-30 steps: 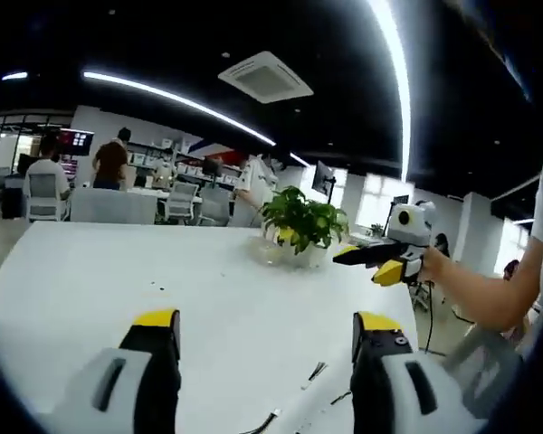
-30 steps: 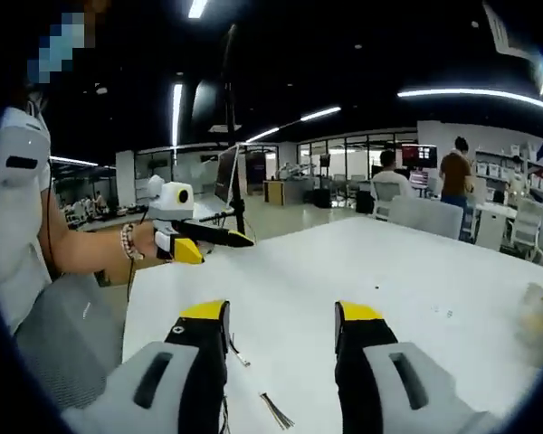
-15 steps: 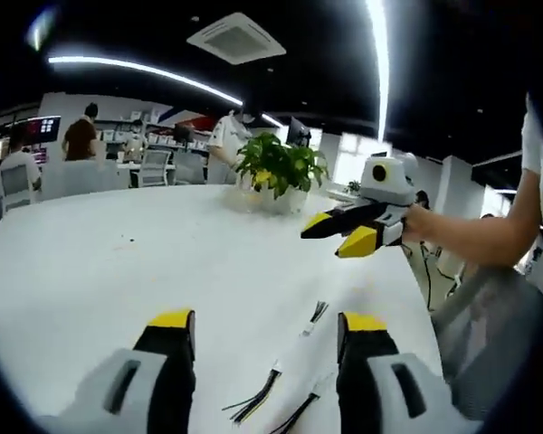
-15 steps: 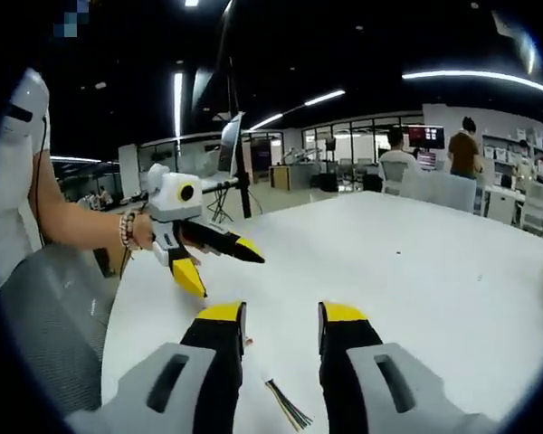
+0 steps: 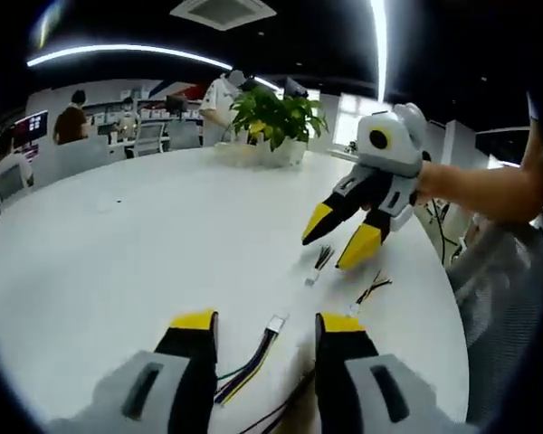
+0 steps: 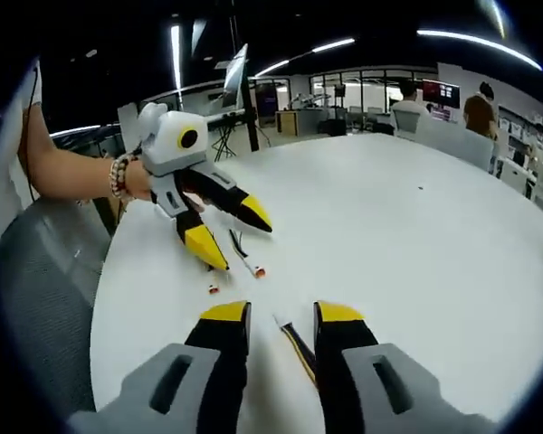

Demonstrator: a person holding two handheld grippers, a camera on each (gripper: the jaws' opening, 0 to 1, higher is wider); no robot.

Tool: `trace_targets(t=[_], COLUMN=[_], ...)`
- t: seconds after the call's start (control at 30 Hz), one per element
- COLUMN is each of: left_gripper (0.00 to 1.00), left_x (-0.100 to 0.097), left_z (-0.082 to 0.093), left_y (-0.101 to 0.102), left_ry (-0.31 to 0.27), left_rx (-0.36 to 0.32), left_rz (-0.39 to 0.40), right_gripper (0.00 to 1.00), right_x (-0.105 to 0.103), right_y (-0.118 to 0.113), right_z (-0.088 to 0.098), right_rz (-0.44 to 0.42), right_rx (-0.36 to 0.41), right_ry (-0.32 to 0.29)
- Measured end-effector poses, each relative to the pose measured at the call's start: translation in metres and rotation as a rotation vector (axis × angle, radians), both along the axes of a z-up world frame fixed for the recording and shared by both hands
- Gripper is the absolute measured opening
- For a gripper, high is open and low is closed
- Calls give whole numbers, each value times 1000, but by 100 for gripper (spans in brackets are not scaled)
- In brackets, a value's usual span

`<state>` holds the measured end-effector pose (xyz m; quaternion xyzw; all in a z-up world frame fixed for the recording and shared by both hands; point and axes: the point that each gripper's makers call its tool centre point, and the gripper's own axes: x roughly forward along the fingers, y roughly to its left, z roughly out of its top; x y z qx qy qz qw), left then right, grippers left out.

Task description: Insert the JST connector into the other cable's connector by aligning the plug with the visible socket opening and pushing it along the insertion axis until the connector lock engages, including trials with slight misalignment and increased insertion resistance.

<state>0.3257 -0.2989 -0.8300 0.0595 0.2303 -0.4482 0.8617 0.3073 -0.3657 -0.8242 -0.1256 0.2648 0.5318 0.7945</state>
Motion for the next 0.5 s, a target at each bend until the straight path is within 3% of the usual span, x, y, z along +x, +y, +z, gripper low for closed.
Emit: trace_targets(t=[0.07,0.13,0.33,0.5], left_gripper=[22,22,22,19], left_x=[2,1,-4,-4], left_z=[-1,0,-9,-12], left_y=[1,-2,-6,-6], left_ry=[10,3,-4,-21], left_rx=[-10,-27,14,26], left_rz=[26,18,-11,-18], right_gripper=[26,25,16,16], right_x=[-1,-1,0,1], right_y=[-1,-2,-4,-4], right_z=[-3,-5,-9,-14], right_rz=[6,8,18,19], right_rx=[-4,-9,-28,-34], right_ry=[10,10,-1,1])
